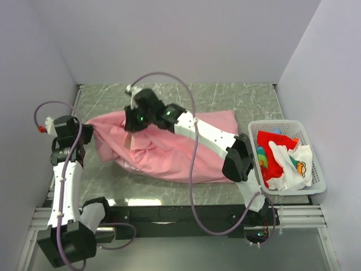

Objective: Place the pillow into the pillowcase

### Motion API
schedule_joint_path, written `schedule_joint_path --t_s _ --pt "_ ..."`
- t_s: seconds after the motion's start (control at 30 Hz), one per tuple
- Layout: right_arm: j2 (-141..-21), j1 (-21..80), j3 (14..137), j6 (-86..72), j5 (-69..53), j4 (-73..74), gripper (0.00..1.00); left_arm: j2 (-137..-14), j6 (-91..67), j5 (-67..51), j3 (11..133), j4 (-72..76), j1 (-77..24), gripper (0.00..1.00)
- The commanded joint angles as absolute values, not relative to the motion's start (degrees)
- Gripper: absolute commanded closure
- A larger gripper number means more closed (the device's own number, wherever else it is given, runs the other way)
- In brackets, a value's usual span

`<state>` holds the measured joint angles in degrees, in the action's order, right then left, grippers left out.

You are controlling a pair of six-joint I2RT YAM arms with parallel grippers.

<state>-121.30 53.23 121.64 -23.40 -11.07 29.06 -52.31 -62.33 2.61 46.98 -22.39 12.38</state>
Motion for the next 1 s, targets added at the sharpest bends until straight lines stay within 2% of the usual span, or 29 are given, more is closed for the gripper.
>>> schedule_joint_path --t_s 0.0,0.07,0.1,0.17,0.2,0.27,0.3,0.4,0.47,0.57,0.77,0.83,0.87,0.93,0.97 --pt "-111.1 53.8 111.7 -21.1 -2.5 28.7 0.45 -52.9 -58.9 -1.1 44.8 -22.2 19.9 0.64" --pt "-103.7 52.8 103.2 -21.2 3.9 26.8 0.29 -53.4 -58.7 -4.0 41.6 -19.7 20.1 0.43" --pt "-99.3 52.2 99.1 -21.8 5.6 26.8 0.18 -53.4 -57.8 -7.9 40.7 -15.6 20.2 0.28" --pt "-94.7 49.5 94.6 -23.4 8.4 27.2 0.10 -53.4 -57.2 -10.4 39.5 -13.1 19.9 0.18" --pt "-90.1 48.4 89.0 -24.7 9.3 26.6 0.04 -53.5 -55.8 -11.1 39.5 -11.4 18.4 0.08" --pt "-85.8 45.4 83.5 -25.7 10.7 25.2 0.00 -53.9 -54.1 -7.4 41.7 -13.4 15.1 0.03" --pt "-82.1 43.9 78.4 -27.0 13.0 25.3 0.00 -53.9 -52.1 -5.4 42.5 -14.9 9.8 0.02" --pt "-76.1 37.1 67.5 -30.4 15.5 25.5 0.00 -54.1 -51.0 4.9 44.0 -17.8 -2.8 0.01" --pt "-73.8 31.2 61.5 -32.0 14.2 23.9 0.00 -54.3 -51.8 9.2 43.0 -20.1 -7.4 0.01" --pt "-71.3 28.6 53.1 -34.4 10.6 21.4 0.00 -54.3 -52.6 15.4 40.8 -22.9 -13.4 0.01" --pt "-78.2 28.6 53.5 -36.1 14.7 22.2 0.00 -55.2 -50.8 10.5 37.1 -18.7 -16.3 0.01" --pt "-81.6 28.2 52.9 -36.3 14.2 19.8 0.00 -58.3 -50.8 7.1 36.2 -17.7 -17.3 0.07" --pt "-83.6 27.9 53.3 -36.0 10.5 19.2 0.04 -59.2 -51.2 6.2 35.8 -16.0 -17.7 0.09" --pt "-90.3 27.9 56.3 -35.5 7.2 17.9 0.14 -62.0 -52.6 2.7 33.4 -13.4 -18.0 0.21" --pt "-94.6 27.9 57.6 -35.1 4.9 17.6 0.27 -63.0 -53.8 1.7 32.7 -12.1 -18.0 0.28"
